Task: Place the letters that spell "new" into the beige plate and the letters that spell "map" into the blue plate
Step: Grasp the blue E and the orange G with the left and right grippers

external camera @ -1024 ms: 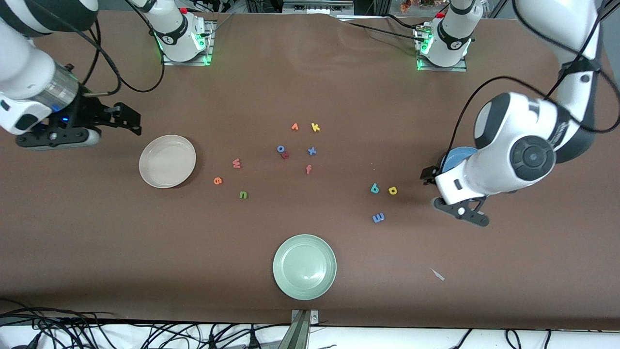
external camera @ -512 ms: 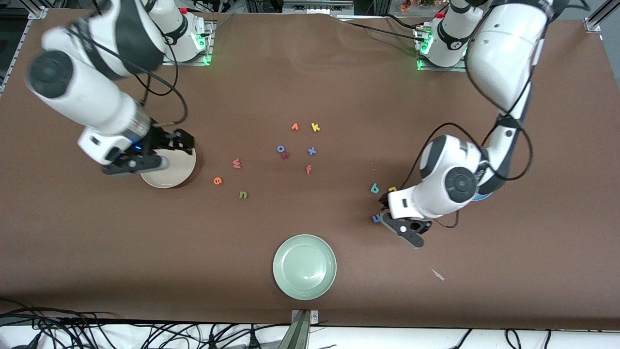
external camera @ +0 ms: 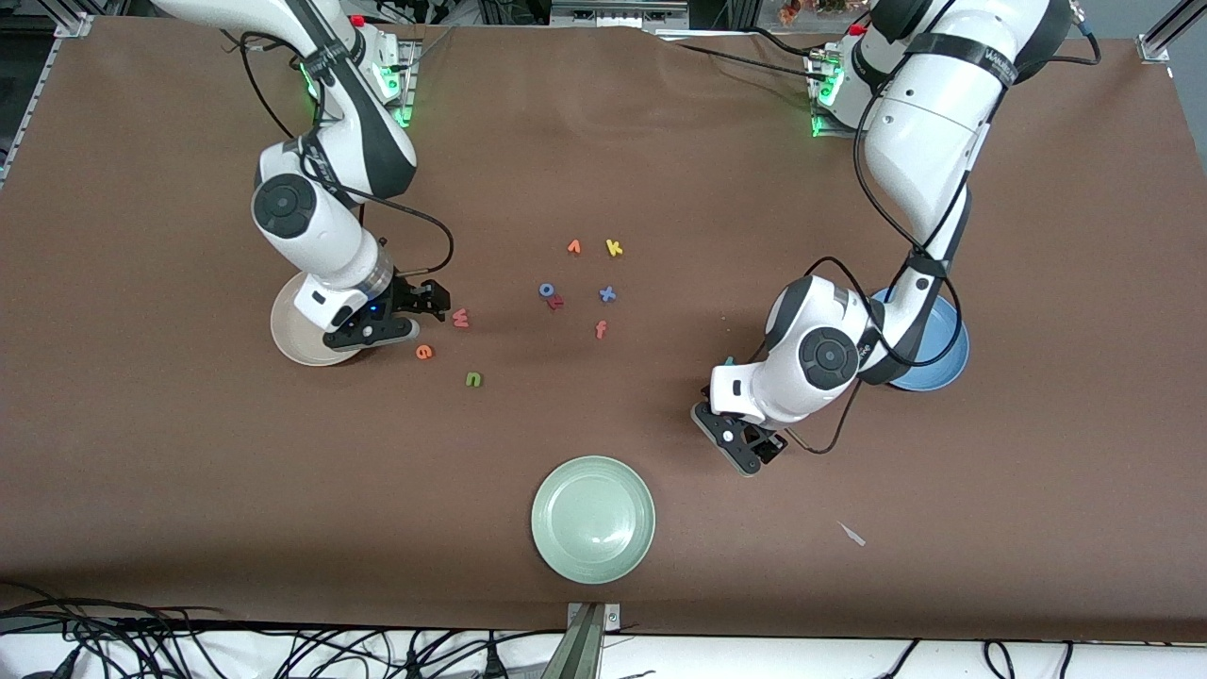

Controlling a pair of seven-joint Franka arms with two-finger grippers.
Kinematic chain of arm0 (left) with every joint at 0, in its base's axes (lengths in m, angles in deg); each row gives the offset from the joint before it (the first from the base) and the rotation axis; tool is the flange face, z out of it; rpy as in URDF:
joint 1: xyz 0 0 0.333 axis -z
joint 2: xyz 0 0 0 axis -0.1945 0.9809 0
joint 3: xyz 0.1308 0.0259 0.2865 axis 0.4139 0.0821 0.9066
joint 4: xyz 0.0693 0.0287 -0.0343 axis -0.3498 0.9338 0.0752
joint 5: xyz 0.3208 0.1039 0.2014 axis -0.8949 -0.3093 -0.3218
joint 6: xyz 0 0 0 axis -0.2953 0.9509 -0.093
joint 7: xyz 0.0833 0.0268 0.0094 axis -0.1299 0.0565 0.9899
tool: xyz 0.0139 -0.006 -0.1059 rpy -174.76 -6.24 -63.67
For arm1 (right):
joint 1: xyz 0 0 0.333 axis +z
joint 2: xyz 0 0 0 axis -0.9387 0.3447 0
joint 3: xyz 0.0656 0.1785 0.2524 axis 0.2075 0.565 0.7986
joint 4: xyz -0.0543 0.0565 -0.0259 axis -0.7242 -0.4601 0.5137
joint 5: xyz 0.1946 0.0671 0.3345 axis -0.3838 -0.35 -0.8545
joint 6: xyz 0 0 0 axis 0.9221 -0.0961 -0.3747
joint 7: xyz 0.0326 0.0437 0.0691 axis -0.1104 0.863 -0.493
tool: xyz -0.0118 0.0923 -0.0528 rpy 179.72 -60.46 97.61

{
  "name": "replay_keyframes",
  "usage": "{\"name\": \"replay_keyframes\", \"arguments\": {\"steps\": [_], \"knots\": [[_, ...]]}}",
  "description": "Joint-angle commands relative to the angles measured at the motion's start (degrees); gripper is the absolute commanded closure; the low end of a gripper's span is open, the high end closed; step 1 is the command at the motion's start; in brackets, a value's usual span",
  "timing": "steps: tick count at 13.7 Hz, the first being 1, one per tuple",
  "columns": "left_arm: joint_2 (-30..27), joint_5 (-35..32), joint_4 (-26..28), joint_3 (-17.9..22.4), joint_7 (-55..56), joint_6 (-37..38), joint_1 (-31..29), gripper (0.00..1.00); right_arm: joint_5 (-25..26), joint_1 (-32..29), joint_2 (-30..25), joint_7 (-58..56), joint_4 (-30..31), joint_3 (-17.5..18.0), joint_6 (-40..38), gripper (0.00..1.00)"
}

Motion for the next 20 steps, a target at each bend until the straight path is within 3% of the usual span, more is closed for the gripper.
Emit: {"name": "replay_keyframes", "arguments": {"steps": [1, 3, 5, 8, 13, 15, 18, 20], "knots": [[1.05, -2.48, -0.16, 0.03, -1.69, -0.45, -0.17, 0.00, 4.55, -0.58, 2.73, 0.06, 2.96, 0.42, 7.92, 0.00], [1.14, -2.49, 0.55, 0.03, -1.69, -0.45, -0.08, 0.01, 6.30, -0.67, 5.10, -0.03, 2.88, 0.25, 10.49, 0.00], [1.14, -2.49, 0.64, 0.03, -1.69, -0.45, -0.08, 0.11, 7.98, -0.67, 6.69, 0.06, 2.70, 0.25, 11.46, 0.01], [1.14, -2.57, 1.60, 0.11, -1.95, -0.37, -0.26, 0.14, 8.34, -1.19, 8.19, -0.29, 2.62, -0.19, 13.31, 0.04], [1.05, -2.57, 2.31, 0.11, -2.04, -0.28, -0.70, 0.47, 7.64, -2.43, 11.70, -5.48, -0.11, -1.77, 13.31, 0.04], [1.05, -3.27, 2.31, 0.11, -2.04, -0.28, -0.70, 0.49, 7.55, -2.43, 11.71, -5.13, -1.16, -1.77, 12.96, 0.06], [0.78, -3.72, 2.92, 0.11, -2.04, -0.28, -0.79, 0.87, 6.67, -2.25, 13.46, -5.04, -3.62, -1.77, 12.61, 0.08], [0.26, -3.72, 2.75, 0.03, -1.86, 0.07, -0.79, 0.88, 6.67, -2.25, 13.46, -5.04, -3.63, -1.77, 12.61, 0.10]]}}
